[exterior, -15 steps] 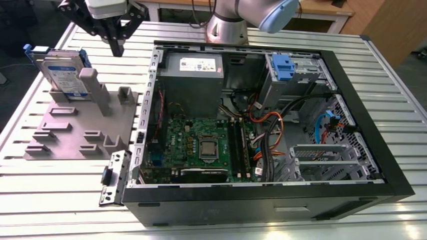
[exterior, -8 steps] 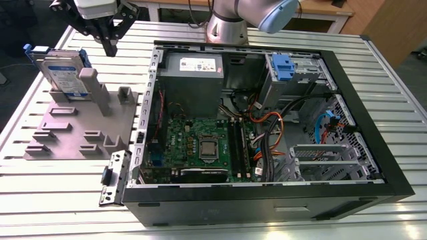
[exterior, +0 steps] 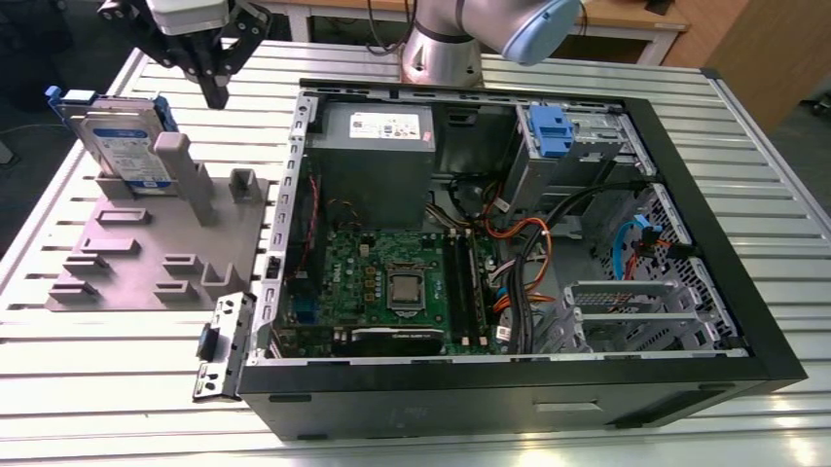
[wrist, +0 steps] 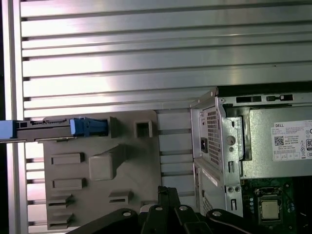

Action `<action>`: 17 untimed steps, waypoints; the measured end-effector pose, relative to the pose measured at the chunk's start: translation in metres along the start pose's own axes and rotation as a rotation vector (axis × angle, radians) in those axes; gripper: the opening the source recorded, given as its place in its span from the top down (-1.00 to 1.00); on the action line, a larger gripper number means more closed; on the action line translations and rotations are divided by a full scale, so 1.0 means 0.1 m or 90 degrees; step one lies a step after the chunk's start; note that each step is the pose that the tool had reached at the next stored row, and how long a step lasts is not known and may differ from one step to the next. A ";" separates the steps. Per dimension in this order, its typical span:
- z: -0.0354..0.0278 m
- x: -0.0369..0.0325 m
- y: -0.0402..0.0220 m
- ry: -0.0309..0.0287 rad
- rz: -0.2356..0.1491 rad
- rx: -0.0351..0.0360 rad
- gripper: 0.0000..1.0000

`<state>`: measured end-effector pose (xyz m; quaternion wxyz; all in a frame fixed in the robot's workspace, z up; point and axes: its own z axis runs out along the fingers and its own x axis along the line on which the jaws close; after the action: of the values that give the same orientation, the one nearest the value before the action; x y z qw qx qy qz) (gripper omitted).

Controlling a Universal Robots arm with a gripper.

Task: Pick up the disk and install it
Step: 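Reach for the disk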

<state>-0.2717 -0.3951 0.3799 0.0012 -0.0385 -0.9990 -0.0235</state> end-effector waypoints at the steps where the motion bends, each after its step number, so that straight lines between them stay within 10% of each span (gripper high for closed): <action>1: 0.001 0.001 0.008 0.0000 0.000 0.0000 0.79; 17: 0.003 0.186 0.005 0.0000 0.000 0.0000 0.79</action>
<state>-0.2902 -0.3932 0.3796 0.0012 -0.0385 -0.9990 -0.0235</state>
